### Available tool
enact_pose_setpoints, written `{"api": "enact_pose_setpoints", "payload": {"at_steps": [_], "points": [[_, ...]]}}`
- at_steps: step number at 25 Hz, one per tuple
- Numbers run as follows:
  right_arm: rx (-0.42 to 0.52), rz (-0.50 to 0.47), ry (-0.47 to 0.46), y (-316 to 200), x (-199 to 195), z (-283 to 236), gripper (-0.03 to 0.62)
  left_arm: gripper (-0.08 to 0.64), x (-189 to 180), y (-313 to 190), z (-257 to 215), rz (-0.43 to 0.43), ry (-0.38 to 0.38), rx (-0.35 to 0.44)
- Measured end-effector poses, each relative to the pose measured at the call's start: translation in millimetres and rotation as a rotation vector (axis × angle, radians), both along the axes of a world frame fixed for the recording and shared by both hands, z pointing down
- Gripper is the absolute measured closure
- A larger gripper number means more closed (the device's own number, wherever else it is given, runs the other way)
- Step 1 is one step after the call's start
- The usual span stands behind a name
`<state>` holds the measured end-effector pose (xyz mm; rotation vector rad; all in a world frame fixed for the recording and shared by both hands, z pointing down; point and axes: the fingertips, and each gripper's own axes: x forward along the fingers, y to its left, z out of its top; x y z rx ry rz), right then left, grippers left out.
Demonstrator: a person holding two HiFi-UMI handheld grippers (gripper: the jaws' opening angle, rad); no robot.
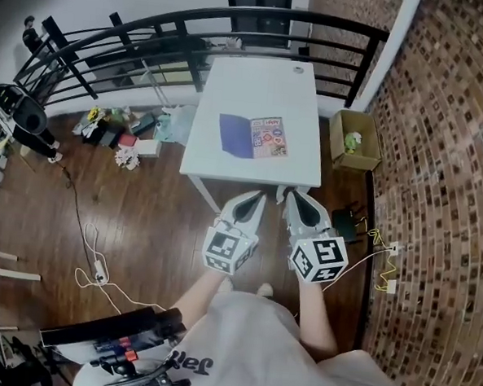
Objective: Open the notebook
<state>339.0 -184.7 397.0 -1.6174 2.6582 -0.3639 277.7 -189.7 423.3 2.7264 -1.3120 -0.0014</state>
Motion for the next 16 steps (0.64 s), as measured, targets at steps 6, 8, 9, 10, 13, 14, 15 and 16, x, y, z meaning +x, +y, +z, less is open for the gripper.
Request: {"api": "enact_pose_setpoints", "payload": {"at_steps": [6,8,9,10,13,14,15,16], "points": [[0.182,0.052,0.047,23,-4,-62,0.601,0.543,-43,9,-39,-0.072,-0.026,0.127],[0.157,0.047,0.055,28,-22,-53,0.601,0.543,-64,18,-51,-0.092,-0.020,0.140],[0.135,0.034,0.050,32,-32,-52,0.601,0.543,-74,22,-62,-0.100,-0.004,0.143],[0.118,0.019,0.043,35,-42,-55,0.601,0.543,-82,24,-77,-0.106,0.018,0.150],[0.105,-0.017,0.042,31,-63,-86,0.601,0.543,-96,12,-122,-0.124,0.054,0.172],[0.103,-0.027,0.046,27,-67,-96,0.601,0.543,-98,5,-132,-0.129,0.056,0.168],[0.098,-0.036,0.051,21,-72,-105,0.601,0.543,-99,-1,-139,-0.134,0.056,0.161],[0.094,-0.045,0.056,16,-76,-113,0.601,0.543,-100,-6,-146,-0.138,0.057,0.152]]}}
